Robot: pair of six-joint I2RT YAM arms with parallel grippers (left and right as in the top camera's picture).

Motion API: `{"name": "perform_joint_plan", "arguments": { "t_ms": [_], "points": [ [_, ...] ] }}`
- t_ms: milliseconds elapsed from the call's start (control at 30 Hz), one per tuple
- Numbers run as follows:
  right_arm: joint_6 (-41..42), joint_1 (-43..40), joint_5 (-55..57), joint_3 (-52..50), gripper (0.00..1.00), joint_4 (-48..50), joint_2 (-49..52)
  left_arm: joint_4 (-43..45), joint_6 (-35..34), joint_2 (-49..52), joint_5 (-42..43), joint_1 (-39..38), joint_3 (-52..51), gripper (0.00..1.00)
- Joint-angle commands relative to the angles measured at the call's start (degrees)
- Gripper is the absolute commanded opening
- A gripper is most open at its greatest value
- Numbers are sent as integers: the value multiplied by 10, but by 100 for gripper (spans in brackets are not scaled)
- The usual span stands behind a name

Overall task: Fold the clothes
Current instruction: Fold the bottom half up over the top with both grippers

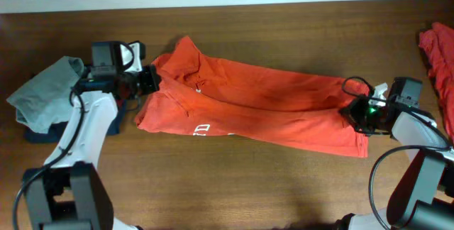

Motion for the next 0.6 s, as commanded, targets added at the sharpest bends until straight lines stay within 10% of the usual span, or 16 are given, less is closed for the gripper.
{"name": "perform_joint_plan", "arguments": {
  "t_ms": [0, 233, 567],
  "points": [
    [0, 0, -31, 6, 25, 32, 0, 24, 13, 16, 7, -10, 6, 5],
    [-7, -16, -82, 7, 60, 19, -10, -78, 50, 4, -21, 18, 86, 48],
    [-87, -88, -91, 12, 56, -56, -19, -201, 112, -17, -50, 32, 183, 61]
  ]
}}
